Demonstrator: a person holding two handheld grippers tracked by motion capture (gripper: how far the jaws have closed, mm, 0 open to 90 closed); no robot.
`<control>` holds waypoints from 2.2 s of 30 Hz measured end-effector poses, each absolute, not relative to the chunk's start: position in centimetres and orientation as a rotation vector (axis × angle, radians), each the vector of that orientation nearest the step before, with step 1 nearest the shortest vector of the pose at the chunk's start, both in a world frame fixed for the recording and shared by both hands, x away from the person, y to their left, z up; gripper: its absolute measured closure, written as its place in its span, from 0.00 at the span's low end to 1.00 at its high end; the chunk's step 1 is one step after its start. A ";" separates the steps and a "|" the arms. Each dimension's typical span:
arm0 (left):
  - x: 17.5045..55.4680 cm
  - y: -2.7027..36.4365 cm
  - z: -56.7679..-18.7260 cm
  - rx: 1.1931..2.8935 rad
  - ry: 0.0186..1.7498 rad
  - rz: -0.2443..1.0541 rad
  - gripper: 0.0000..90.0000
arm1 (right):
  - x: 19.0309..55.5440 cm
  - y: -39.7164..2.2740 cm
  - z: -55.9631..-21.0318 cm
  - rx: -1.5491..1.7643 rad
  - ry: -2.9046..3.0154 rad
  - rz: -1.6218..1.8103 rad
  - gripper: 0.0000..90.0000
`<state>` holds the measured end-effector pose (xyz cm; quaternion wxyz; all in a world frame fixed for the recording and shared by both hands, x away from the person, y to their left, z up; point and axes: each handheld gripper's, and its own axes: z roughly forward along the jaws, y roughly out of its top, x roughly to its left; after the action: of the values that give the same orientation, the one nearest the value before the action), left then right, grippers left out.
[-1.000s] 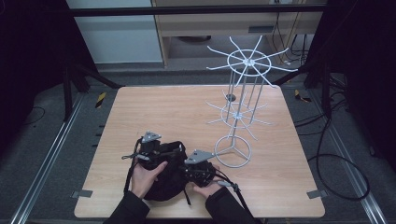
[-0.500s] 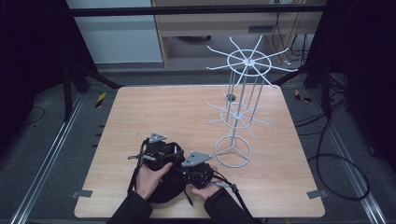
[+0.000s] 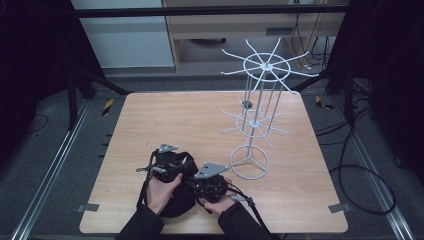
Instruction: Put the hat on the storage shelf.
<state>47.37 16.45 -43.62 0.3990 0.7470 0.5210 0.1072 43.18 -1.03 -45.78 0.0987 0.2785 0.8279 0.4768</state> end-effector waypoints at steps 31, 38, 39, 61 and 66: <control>43.0 18.5 -37.6 1.724 1.046 0.429 0.89 | 43.2 -4.9 -43.1 0.918 2.309 1.628 0.54; 42.5 17.9 -36.9 1.710 0.998 0.431 0.89 | 43.4 -3.8 -43.2 0.941 2.315 1.682 0.50; 42.5 17.9 -36.8 1.702 0.991 0.429 0.89 | 43.4 -3.7 -43.2 0.945 2.311 1.682 0.51; 41.3 18.5 -35.8 1.678 0.862 0.445 0.89 | 43.8 -3.6 -41.8 0.943 2.164 1.622 0.97; 40.7 20.1 -36.5 1.702 0.870 0.474 0.89 | 43.7 -3.8 -40.7 0.878 2.172 1.547 0.98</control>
<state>40.73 20.13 -36.47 0.5530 0.7201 0.3682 0.2003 43.72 -3.76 -40.70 0.1663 0.3083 0.7629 0.5434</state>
